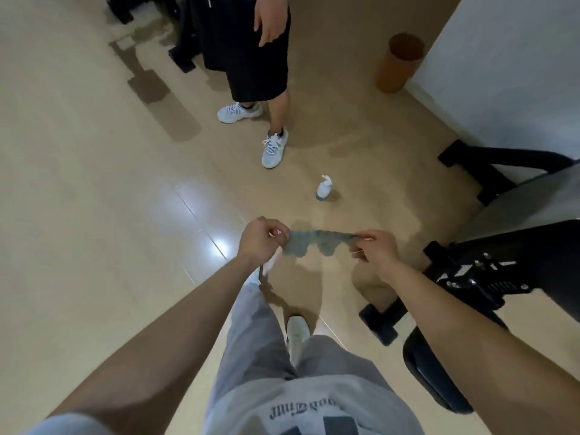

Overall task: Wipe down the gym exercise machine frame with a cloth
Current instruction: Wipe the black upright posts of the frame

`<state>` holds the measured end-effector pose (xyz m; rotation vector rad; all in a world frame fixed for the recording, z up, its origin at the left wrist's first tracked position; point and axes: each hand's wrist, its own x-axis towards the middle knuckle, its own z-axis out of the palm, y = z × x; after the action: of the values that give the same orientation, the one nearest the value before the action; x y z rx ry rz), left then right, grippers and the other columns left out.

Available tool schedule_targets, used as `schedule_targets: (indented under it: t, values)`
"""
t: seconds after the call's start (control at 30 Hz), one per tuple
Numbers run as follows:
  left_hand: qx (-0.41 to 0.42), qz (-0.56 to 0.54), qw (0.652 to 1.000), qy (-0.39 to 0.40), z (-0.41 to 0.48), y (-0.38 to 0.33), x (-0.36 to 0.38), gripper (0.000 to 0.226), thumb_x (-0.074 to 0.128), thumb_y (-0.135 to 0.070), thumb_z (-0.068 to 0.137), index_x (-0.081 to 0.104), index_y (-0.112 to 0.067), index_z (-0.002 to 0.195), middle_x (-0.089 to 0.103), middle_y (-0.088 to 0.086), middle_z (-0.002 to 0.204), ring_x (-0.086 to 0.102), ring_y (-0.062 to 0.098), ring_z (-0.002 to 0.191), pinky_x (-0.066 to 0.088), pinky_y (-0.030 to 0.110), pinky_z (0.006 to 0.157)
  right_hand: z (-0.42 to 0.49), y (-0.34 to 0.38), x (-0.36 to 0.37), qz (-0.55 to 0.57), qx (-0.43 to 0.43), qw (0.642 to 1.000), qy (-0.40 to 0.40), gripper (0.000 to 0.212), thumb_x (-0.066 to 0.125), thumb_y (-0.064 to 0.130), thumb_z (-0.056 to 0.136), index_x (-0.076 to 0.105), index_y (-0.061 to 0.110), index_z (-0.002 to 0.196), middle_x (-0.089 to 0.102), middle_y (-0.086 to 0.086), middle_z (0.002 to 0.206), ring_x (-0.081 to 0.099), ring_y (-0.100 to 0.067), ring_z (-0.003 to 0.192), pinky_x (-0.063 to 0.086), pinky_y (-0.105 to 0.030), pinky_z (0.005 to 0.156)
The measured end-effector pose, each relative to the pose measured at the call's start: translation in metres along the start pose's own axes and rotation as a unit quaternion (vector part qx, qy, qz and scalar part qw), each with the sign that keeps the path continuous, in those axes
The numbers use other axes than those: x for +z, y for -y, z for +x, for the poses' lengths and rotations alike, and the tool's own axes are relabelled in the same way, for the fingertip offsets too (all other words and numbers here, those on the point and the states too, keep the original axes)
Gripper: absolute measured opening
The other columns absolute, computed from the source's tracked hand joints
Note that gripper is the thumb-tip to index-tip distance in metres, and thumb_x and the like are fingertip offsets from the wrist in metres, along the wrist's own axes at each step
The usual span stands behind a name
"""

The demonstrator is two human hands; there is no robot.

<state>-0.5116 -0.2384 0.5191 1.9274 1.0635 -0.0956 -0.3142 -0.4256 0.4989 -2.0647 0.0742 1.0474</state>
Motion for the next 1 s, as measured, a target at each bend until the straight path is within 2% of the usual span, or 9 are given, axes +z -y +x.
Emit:
schedule_targets:
  t: [0.07, 0.17, 0.27, 0.37, 0.53, 0.63, 0.73, 0.9, 1.0]
  values:
    - [0.0, 0.008, 1.0, 0.0, 0.058, -0.009, -0.005, 0.023, 0.064, -0.012, 0.084, 0.08, -0.029, 0.08, 0.067, -0.013, 0.07, 0.061, 0.006, 0.069, 0.046, 0.023, 0.064, 0.035, 0.024, 0.009, 0.107, 0.043, 0.993, -0.017, 0.015, 0.068, -0.004, 0.088, 0.07, 0.001, 0.103, 0.071, -0.019, 0.082, 0.067, -0.022, 0.063, 0.053, -0.023, 0.049]
    - [-0.041, -0.042, 0.998, 0.025, 0.147, -0.016, -0.007, 0.016, 0.069, -0.02, 0.084, 0.08, -0.031, 0.08, 0.072, -0.012, 0.07, 0.065, 0.01, 0.063, 0.053, 0.023, 0.067, 0.087, 0.054, 0.022, 0.234, 0.084, 0.967, -0.05, 0.019, 0.065, -0.011, 0.088, 0.068, -0.005, 0.106, 0.068, -0.019, 0.083, 0.069, -0.02, 0.063, 0.057, -0.021, 0.053]
    - [-0.101, -0.159, 0.979, 0.077, 0.229, -0.024, -0.003, 0.021, 0.073, -0.006, 0.084, 0.078, -0.024, 0.074, 0.068, -0.006, 0.06, 0.056, 0.012, 0.051, 0.051, 0.024, 0.06, 0.133, 0.076, 0.033, 0.322, 0.106, 0.937, -0.082, 0.012, 0.063, -0.011, 0.089, 0.068, -0.002, 0.096, 0.068, -0.018, 0.085, 0.067, -0.021, 0.07, 0.061, -0.021, 0.062]
    - [-0.184, -0.237, 0.946, 0.125, 0.3, -0.035, 0.002, 0.013, 0.069, 0.001, 0.088, 0.074, -0.011, 0.085, 0.064, 0.007, 0.075, 0.055, 0.018, 0.061, 0.05, 0.023, 0.059, 0.183, 0.091, 0.042, 0.373, 0.118, 0.917, -0.077, 0.013, 0.061, -0.005, 0.092, 0.066, 0.006, 0.097, 0.069, -0.012, 0.09, 0.069, -0.021, 0.077, 0.059, -0.024, 0.07]
    - [-0.204, -0.235, 0.932, 0.186, 0.421, -0.043, 0.027, 0.012, 0.064, -0.011, 0.095, 0.07, -0.015, 0.105, 0.067, 0.005, 0.096, 0.063, 0.018, 0.076, 0.053, 0.028, 0.072, 0.283, 0.108, 0.047, 0.395, 0.125, 0.907, -0.07, 0.015, 0.059, 0.002, 0.094, 0.066, 0.012, 0.103, 0.071, -0.006, 0.092, 0.071, -0.022, 0.08, 0.058, -0.026, 0.069]
    - [-0.204, -0.231, 0.93, 0.202, 0.486, -0.044, 0.055, 0.017, 0.058, -0.013, 0.099, 0.068, -0.017, 0.111, 0.067, 0.001, 0.102, 0.065, 0.016, 0.078, 0.054, 0.027, 0.072, 0.342, 0.108, 0.052, 0.393, 0.125, 0.906, -0.094, 0.013, 0.06, 0.007, 0.094, 0.068, 0.014, 0.1, 0.072, -0.004, 0.096, 0.072, -0.021, 0.081, 0.056, -0.026, 0.07]
    - [-0.2, -0.23, 0.929, 0.21, 0.54, -0.036, 0.085, 0.018, 0.06, -0.014, 0.097, 0.068, -0.018, 0.113, 0.068, -0.001, 0.104, 0.065, 0.016, 0.08, 0.053, 0.026, 0.071, 0.396, 0.098, 0.064, 0.382, 0.127, 0.905, -0.139, 0.013, 0.059, 0.008, 0.094, 0.071, 0.012, 0.098, 0.073, -0.004, 0.093, 0.072, -0.021, 0.081, 0.055, -0.026, 0.069]
    - [-0.196, -0.239, 0.928, 0.209, 0.596, 0.016, 0.135, 0.026, 0.064, -0.011, 0.095, 0.07, -0.01, 0.12, 0.067, -0.001, 0.096, 0.063, 0.017, 0.079, 0.05, 0.028, 0.07, 0.461, 0.056, 0.098, 0.362, 0.143, 0.9, -0.199, 0.009, 0.067, 0.011, 0.09, 0.075, 0.007, 0.094, 0.076, -0.006, 0.087, 0.073, -0.021, 0.076, 0.056, -0.027, 0.069]
    - [-0.207, -0.235, 0.922, 0.227, 0.617, 0.06, 0.165, 0.027, 0.059, -0.013, 0.098, 0.067, -0.01, 0.123, 0.066, 0.001, 0.111, 0.062, 0.021, 0.089, 0.05, 0.032, 0.079, 0.491, 0.015, 0.126, 0.334, 0.171, 0.905, -0.199, 0.01, 0.07, 0.01, 0.089, 0.074, 0.005, 0.096, 0.077, -0.012, 0.092, 0.073, -0.022, 0.077, 0.058, -0.031, 0.073]
